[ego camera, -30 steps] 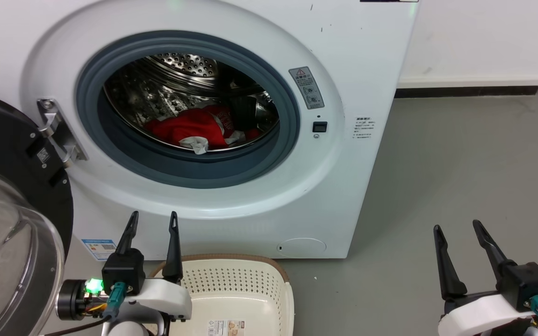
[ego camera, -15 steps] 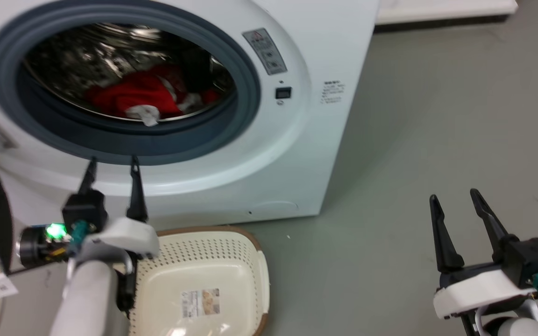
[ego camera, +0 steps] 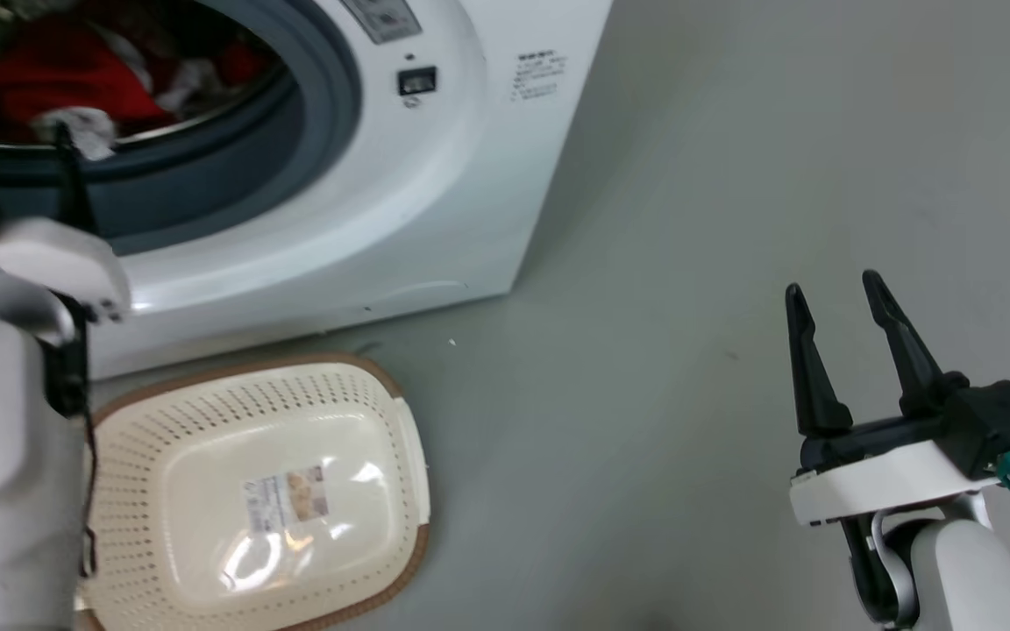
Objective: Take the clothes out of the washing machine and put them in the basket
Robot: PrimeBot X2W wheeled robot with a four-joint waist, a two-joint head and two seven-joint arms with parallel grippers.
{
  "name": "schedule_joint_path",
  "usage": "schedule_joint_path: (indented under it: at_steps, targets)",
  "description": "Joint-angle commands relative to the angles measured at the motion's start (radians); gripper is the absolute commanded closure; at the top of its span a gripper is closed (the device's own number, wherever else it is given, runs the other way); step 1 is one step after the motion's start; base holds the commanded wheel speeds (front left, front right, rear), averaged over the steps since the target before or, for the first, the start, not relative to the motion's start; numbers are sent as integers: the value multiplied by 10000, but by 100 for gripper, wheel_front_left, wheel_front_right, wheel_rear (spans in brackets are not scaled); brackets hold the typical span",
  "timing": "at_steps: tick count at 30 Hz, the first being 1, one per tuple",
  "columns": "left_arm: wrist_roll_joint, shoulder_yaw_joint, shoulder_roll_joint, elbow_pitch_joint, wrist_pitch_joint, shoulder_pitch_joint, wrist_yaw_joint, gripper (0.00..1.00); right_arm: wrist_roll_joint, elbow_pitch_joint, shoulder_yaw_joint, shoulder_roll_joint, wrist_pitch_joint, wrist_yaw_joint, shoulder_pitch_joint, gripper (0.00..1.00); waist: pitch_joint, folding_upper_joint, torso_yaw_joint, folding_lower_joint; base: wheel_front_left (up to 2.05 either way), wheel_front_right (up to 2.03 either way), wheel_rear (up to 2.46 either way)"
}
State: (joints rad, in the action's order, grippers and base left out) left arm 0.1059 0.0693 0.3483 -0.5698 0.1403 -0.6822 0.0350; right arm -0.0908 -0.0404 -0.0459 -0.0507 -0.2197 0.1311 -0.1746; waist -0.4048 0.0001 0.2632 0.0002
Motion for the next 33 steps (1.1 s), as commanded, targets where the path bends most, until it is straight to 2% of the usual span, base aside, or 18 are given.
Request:
schedule_joint_path:
  at_steps: [1, 9, 13, 24, 28, 33]
  targets:
    - [41, 25, 123, -22, -62, -215, -20, 0, -75, -37, -39, 8, -63, -7, -175, 0, -615, -1, 470, -2, 0, 0, 0]
    - [-72, 4, 1568, -1107, -1463, -2189, -581, 0, -414, -546, -487, 5, -377, -7, -930, 0, -1579, -1, 1118, -2, 0, 0, 0]
    - [-102, -54, 2111, -1579, -2127, -3072, -776, 0, -636, -704, -671, 7, -449, -7, -1195, 0, -1974, -1, 1403, -2, 0, 0, 0]
    - [-549, -754, 3199, -1865, -4721, -5377, -1202, 0, -1115, -590, -1080, 8, -452, -7, -1638, 0, -3031, -1, 2084, -2, 0, 0, 0]
    - [-805, -1144, 3576, -1676, -5837, -5872, -1324, 0, -1246, -572, -1200, 8, -452, -7, -1643, 0, -3287, -1, 2226, -2, 0, 0, 0]
    - [-847, -1337, 3787, -1561, -7412, -6019, -1377, 0, -1366, -555, -1310, 7, -453, -7, -1735, 0, -3485, -1, 2298, -2, 0, 0, 0]
